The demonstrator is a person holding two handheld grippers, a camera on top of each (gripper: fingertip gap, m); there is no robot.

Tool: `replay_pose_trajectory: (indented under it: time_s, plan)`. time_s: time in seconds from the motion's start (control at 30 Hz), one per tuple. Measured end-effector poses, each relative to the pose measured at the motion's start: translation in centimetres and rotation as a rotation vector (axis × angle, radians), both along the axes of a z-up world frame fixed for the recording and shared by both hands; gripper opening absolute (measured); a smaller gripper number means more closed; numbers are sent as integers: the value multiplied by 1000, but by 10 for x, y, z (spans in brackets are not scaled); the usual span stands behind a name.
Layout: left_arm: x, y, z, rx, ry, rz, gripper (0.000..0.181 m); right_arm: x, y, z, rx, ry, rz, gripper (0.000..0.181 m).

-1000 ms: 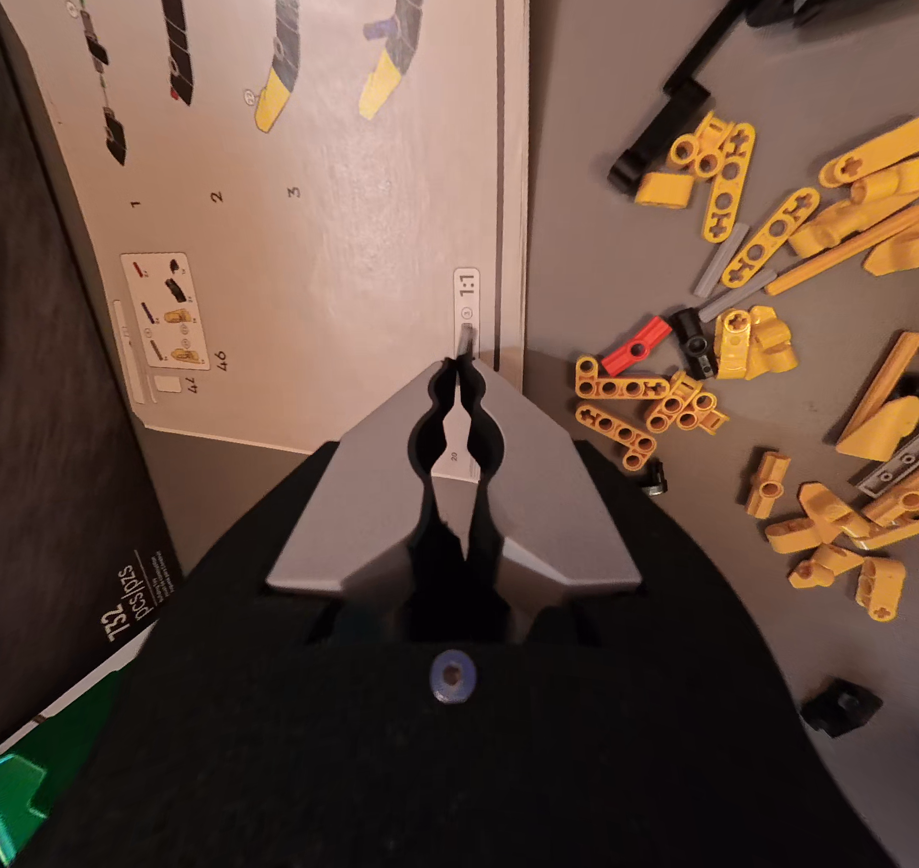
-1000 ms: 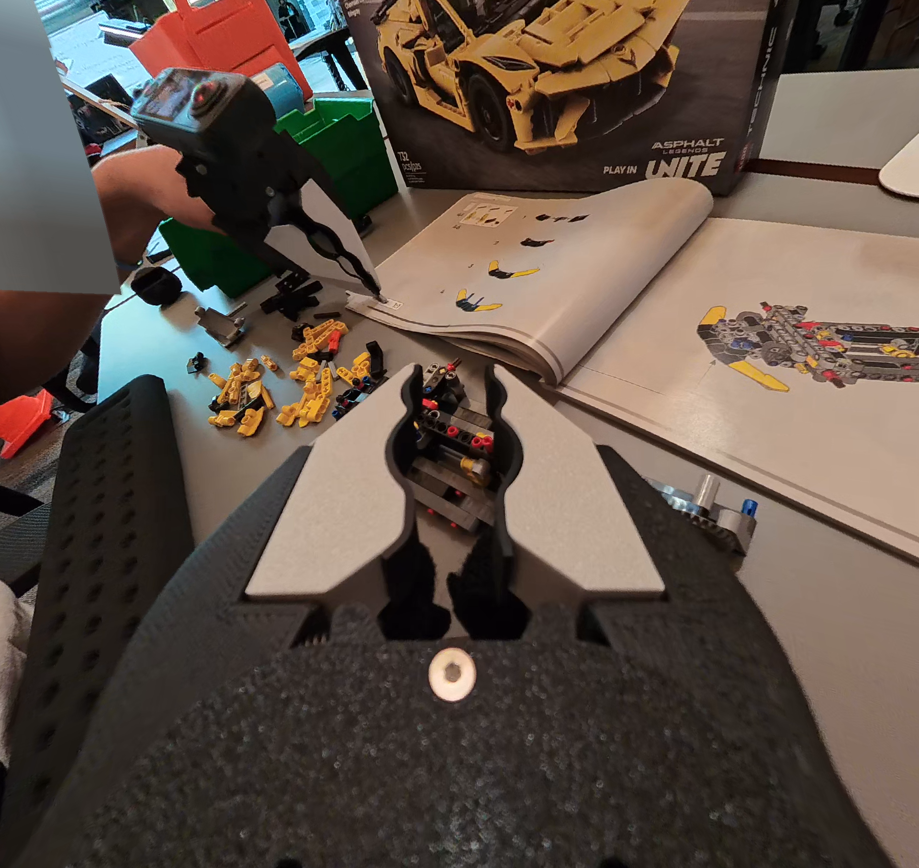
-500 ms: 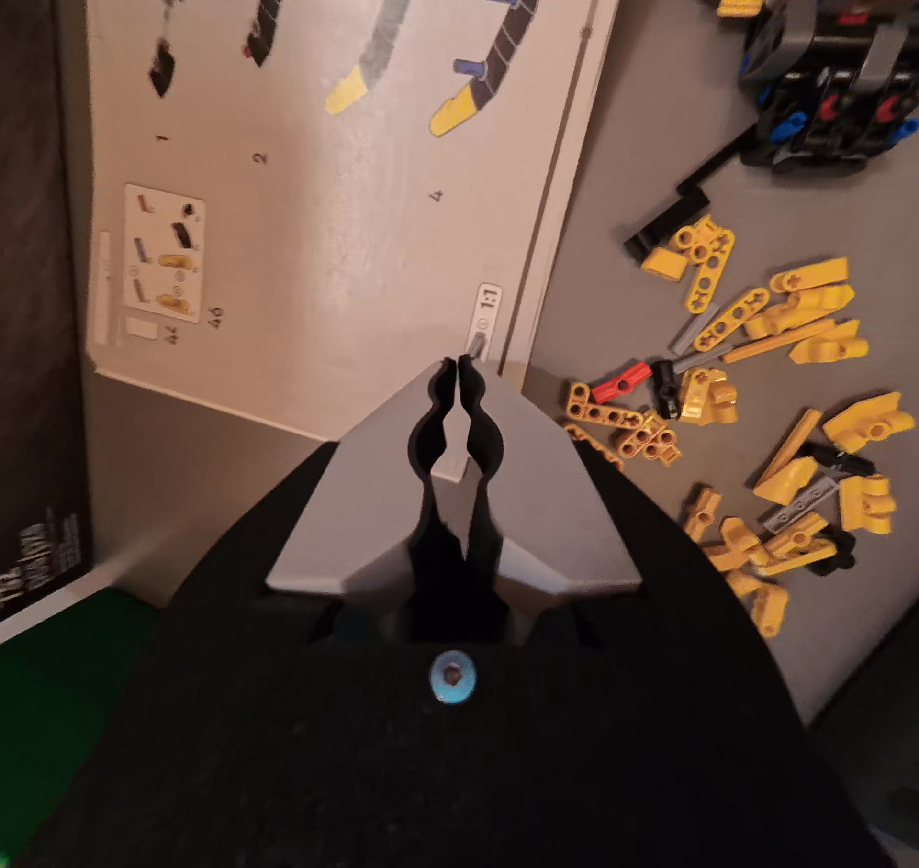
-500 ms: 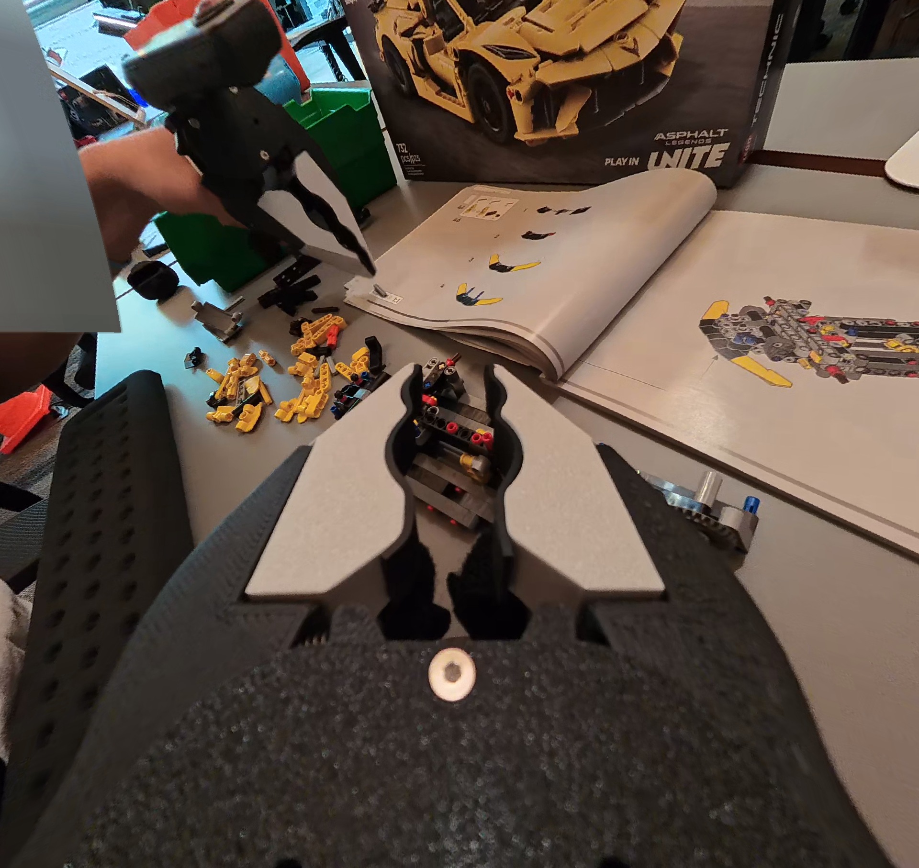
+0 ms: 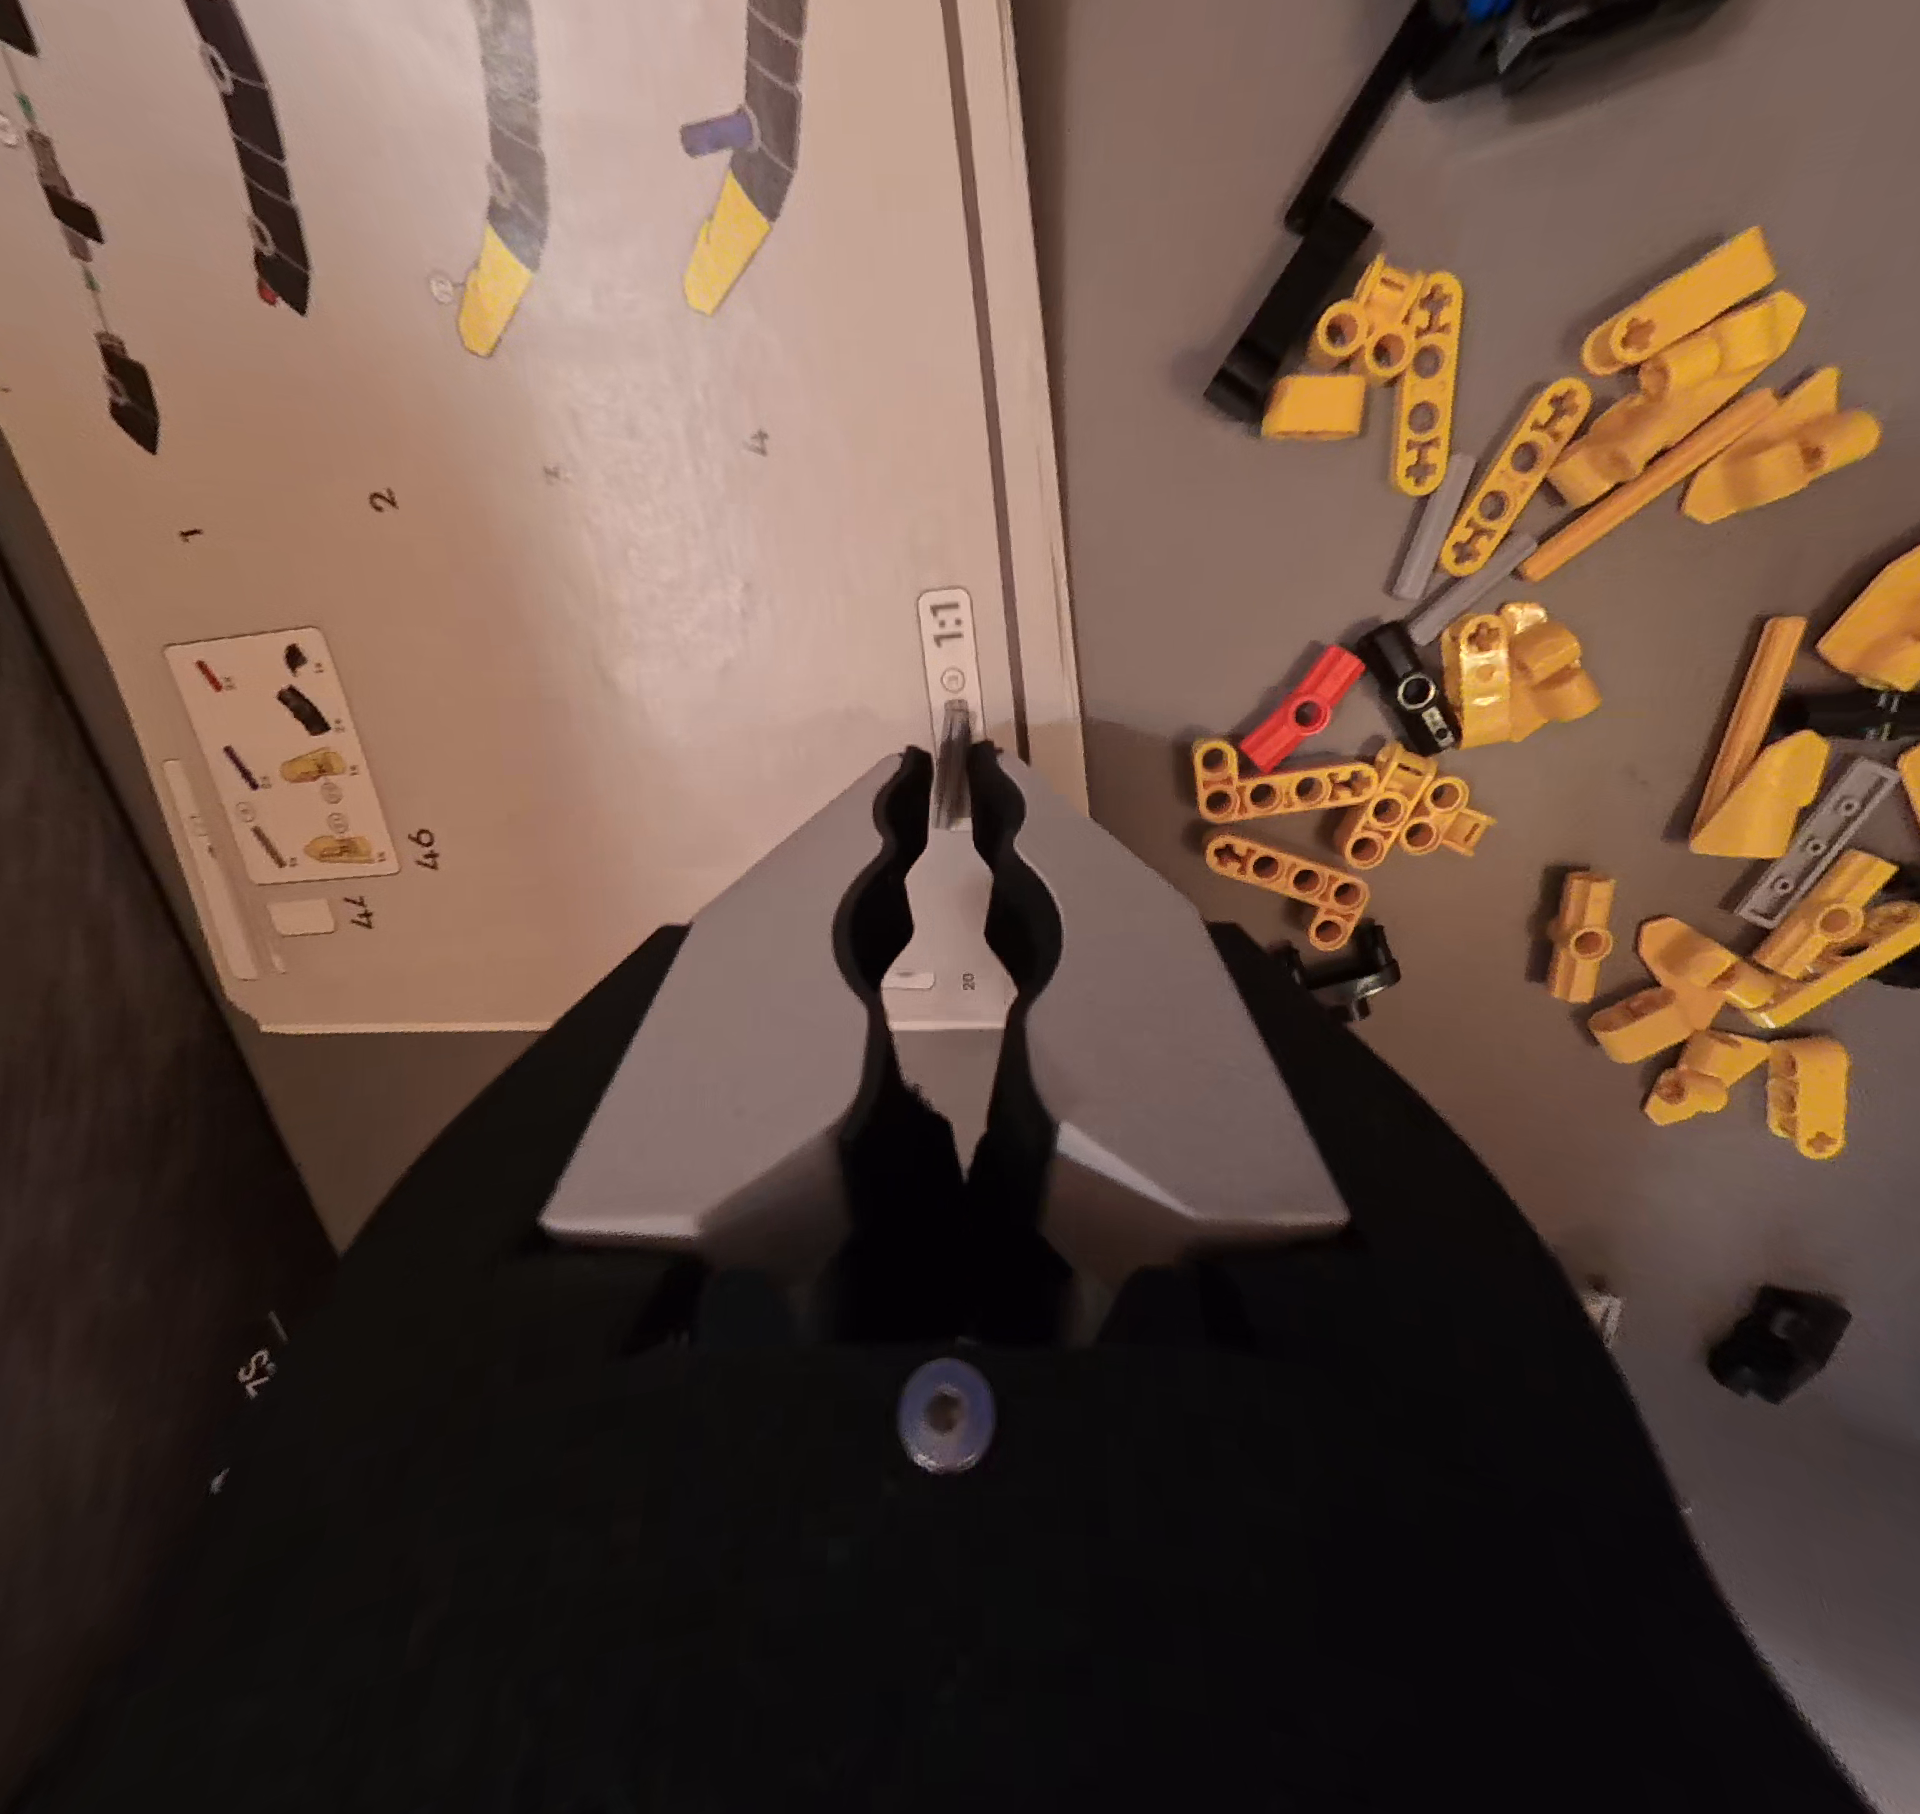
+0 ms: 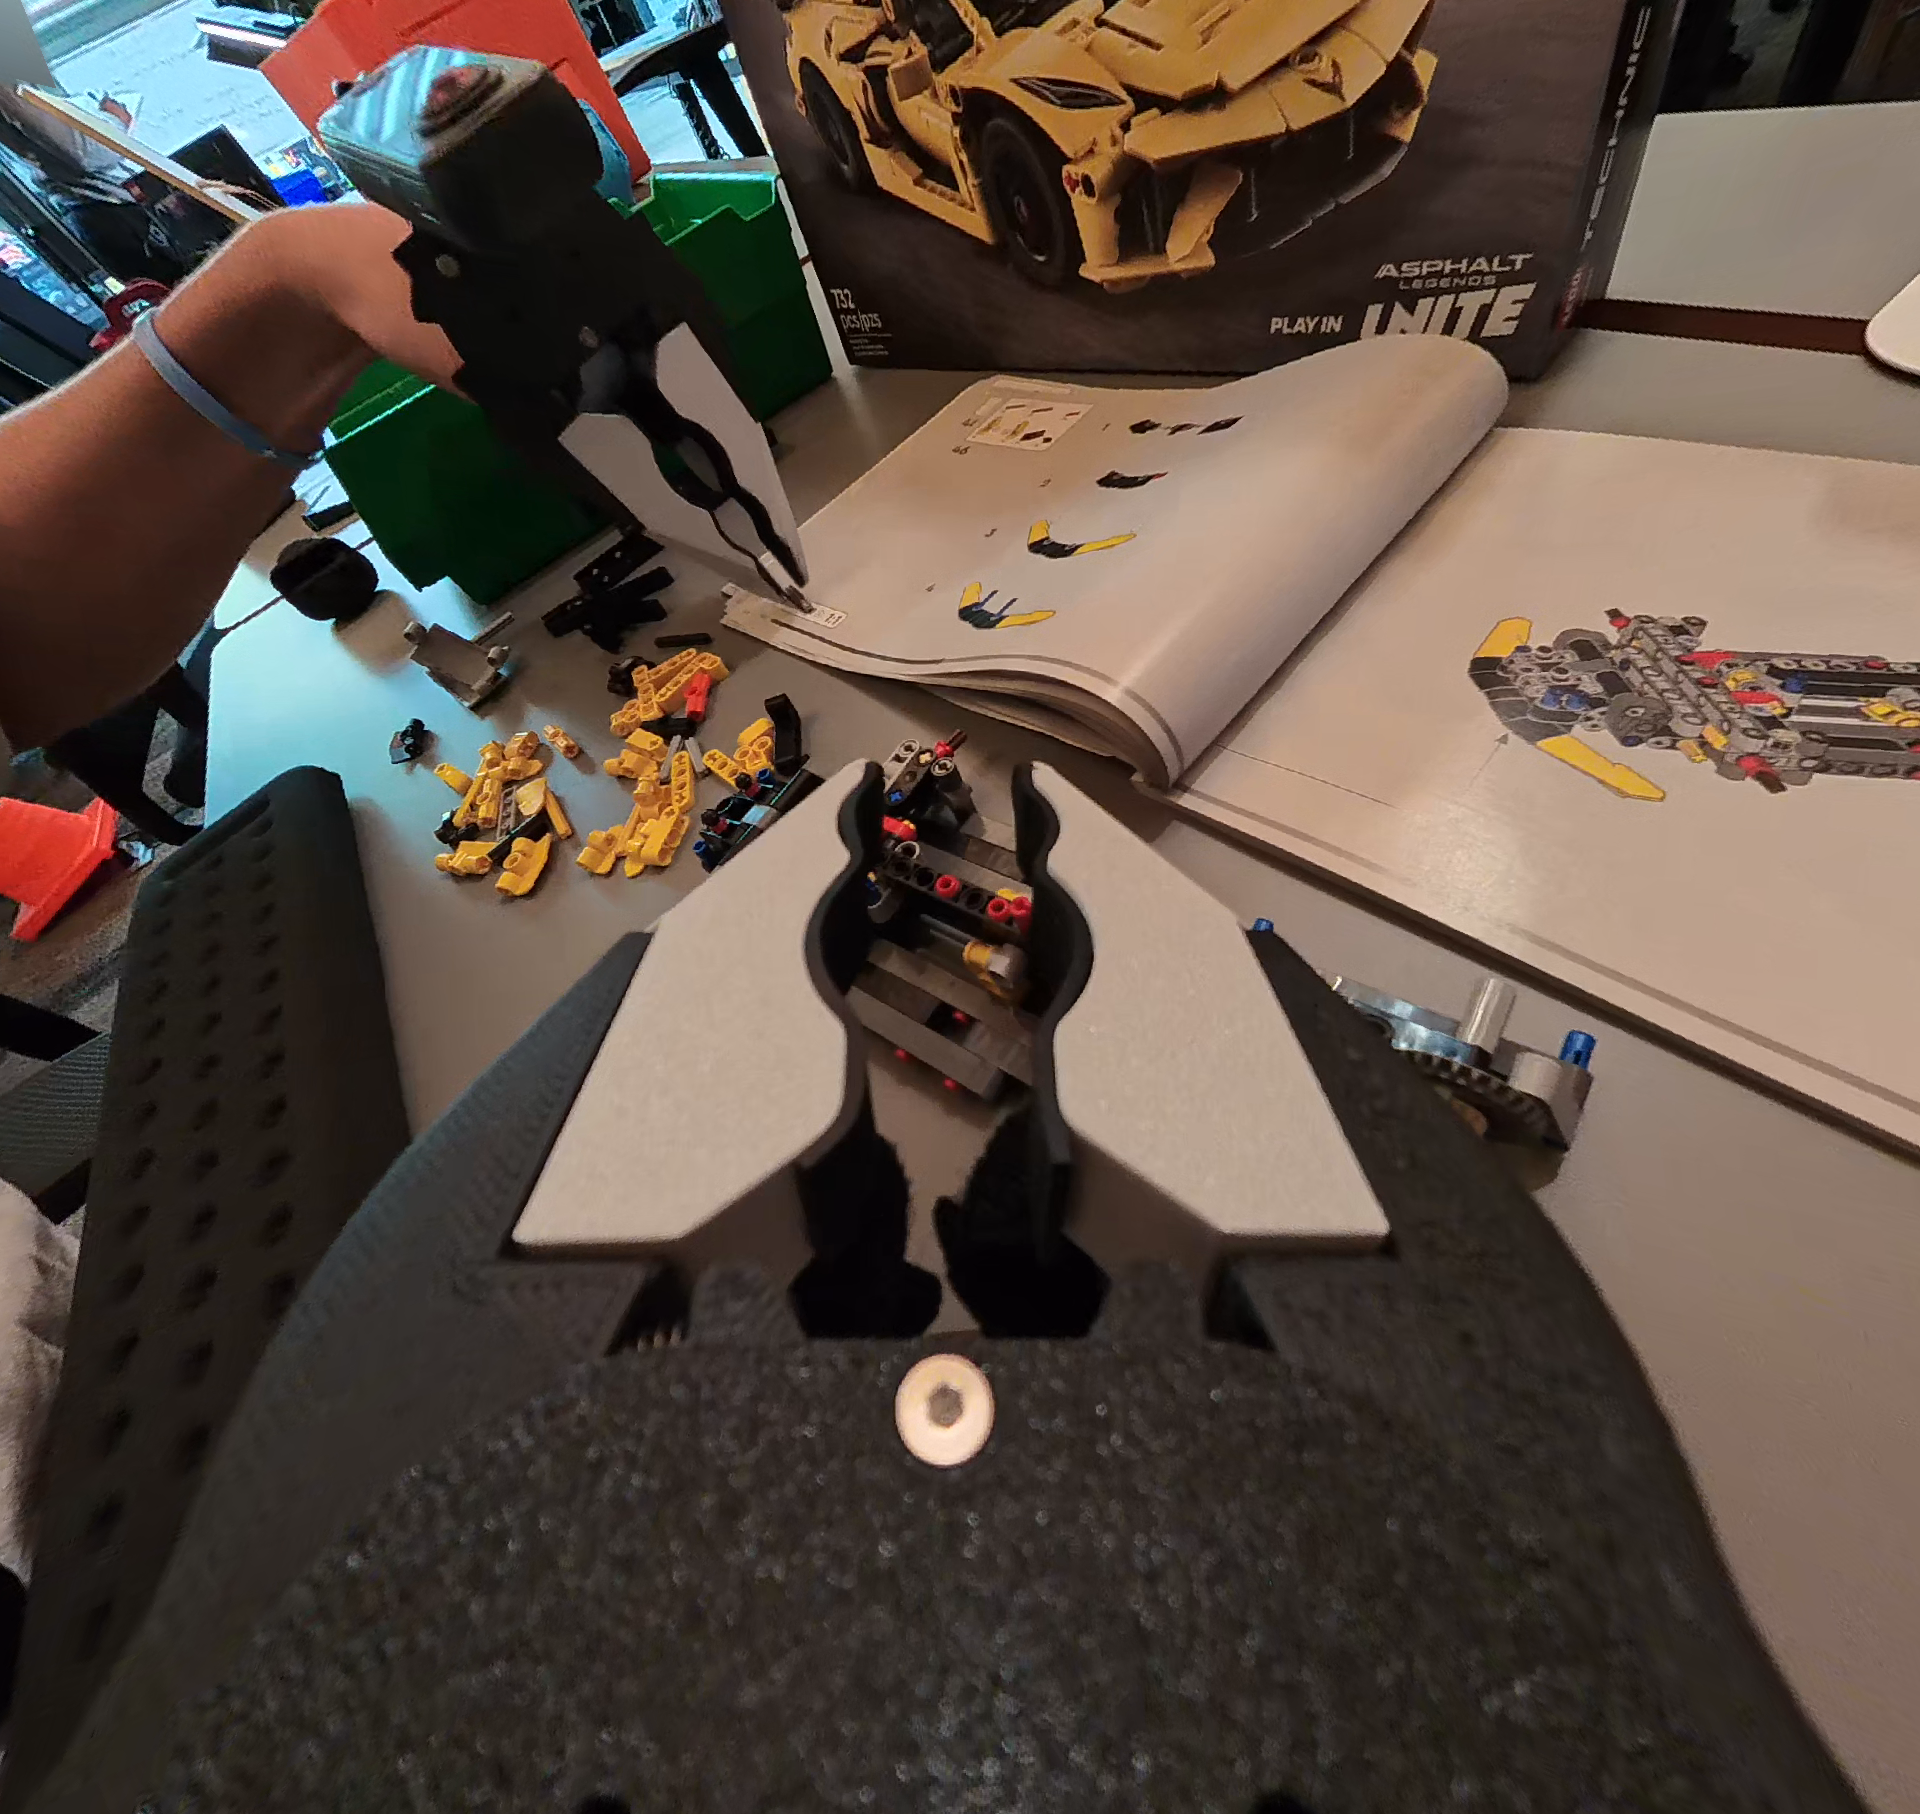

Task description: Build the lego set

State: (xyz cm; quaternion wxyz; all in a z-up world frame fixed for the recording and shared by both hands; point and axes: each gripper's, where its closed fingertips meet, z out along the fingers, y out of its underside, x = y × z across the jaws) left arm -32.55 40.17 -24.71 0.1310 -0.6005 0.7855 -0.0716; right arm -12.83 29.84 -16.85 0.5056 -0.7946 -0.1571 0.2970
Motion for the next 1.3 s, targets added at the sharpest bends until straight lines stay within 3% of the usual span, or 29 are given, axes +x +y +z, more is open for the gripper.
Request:
replay_pose_trajectory:
  time_s: [0.3, 0.5, 1.3]
  plan:
    - [-1, 0, -6, 11, 33, 16, 2, -2, -1, -2, -8, -1, 11, 24]
    - [3, 5, -1, -7, 6, 108, 2, -2, 0, -2, -9, 0, 9, 23]
    - [0, -1, -7, -22, 27, 124, 2, -3, -1, -3, -10, -13, 12, 23]
